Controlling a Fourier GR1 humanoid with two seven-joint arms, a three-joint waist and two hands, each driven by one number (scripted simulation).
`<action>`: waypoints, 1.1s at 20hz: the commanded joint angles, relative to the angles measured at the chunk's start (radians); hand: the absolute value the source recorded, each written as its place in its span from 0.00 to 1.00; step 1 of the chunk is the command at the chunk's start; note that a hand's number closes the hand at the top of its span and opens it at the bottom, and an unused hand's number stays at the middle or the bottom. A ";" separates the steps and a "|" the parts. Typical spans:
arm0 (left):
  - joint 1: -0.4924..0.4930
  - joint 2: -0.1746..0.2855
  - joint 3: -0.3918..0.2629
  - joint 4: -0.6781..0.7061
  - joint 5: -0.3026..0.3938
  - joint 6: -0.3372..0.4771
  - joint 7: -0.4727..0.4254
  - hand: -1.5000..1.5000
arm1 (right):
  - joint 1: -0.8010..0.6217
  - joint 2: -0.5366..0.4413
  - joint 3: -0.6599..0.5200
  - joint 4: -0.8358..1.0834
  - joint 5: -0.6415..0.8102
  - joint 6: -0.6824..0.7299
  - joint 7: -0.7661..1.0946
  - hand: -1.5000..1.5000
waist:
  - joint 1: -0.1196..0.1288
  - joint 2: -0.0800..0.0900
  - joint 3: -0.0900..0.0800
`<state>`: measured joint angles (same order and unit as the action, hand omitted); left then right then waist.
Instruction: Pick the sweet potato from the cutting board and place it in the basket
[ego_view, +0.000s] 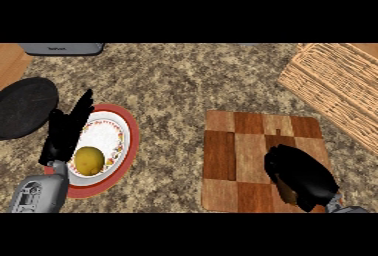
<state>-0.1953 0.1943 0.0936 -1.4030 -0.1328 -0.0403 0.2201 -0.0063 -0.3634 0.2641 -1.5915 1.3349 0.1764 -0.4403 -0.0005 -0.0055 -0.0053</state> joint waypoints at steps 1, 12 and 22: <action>0.033 -0.011 -0.002 -0.034 -0.012 0.015 0.002 0.50 | 0.006 -0.004 -0.033 -0.075 -0.039 0.009 -0.043 1.00 | -0.001 0.004 0.005; 0.004 0.018 0.032 0.000 0.019 -0.012 0.011 0.50 | 0.124 0.205 -0.265 -0.490 -0.652 0.474 0.079 1.00 | -0.031 -0.001 0.003; -0.005 -0.021 0.001 0.001 -0.022 0.034 0.030 0.50 | -0.150 0.224 -0.623 -0.734 -1.184 0.753 0.632 1.00 | -0.020 -0.002 0.001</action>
<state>-0.1965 0.1908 0.1036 -1.4034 -0.1376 -0.0318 0.2325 -0.0758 -0.1471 -0.2637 -2.2549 0.3361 0.8504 -0.0039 -0.0215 -0.0060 -0.0037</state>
